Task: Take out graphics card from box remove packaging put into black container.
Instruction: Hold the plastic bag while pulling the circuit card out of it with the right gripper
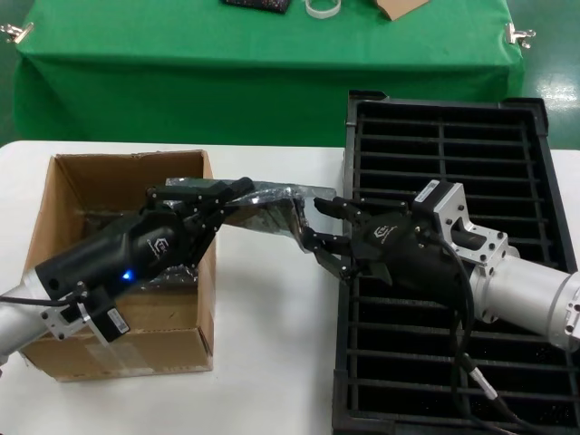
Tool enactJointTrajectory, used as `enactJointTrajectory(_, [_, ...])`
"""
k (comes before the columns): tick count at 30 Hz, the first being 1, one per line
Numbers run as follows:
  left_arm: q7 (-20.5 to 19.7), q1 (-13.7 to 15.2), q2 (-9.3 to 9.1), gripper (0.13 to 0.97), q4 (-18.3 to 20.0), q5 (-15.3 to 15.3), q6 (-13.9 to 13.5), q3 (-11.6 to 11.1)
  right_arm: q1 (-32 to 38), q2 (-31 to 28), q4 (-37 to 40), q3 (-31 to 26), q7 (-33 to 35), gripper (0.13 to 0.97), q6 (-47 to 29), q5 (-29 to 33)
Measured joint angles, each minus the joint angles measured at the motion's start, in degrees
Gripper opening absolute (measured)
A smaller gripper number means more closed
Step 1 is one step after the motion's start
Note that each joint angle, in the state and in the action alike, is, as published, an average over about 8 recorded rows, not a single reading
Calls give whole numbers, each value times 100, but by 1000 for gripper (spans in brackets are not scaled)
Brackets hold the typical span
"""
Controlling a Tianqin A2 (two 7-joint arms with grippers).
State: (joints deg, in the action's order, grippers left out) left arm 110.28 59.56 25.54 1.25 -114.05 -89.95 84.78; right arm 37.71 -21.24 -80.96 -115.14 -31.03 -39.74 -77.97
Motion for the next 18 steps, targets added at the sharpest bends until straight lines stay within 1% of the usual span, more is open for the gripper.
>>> enactJointTrajectory(5, [-16,-31,-12,139,22,-69,0,81,25,-6,44,2,88,317,-28,-88])
enactJointTrajectory(9, [-56,-69,-47,139,59,-208,0,168,53,-4,106,-3,181,285,-62,-186])
enactJointTrajectory(12, [-101,-108,-80,139,102,-365,0,271,74,-1,148,-11,235,244,-86,-248])
enactJointTrajectory(16, [-166,-170,-116,139,178,-656,0,488,94,1,176,-29,271,189,-109,-298])
enactJointTrajectory(18, [-194,-205,-126,139,219,-824,0,626,97,0,177,-39,279,189,-115,-312])
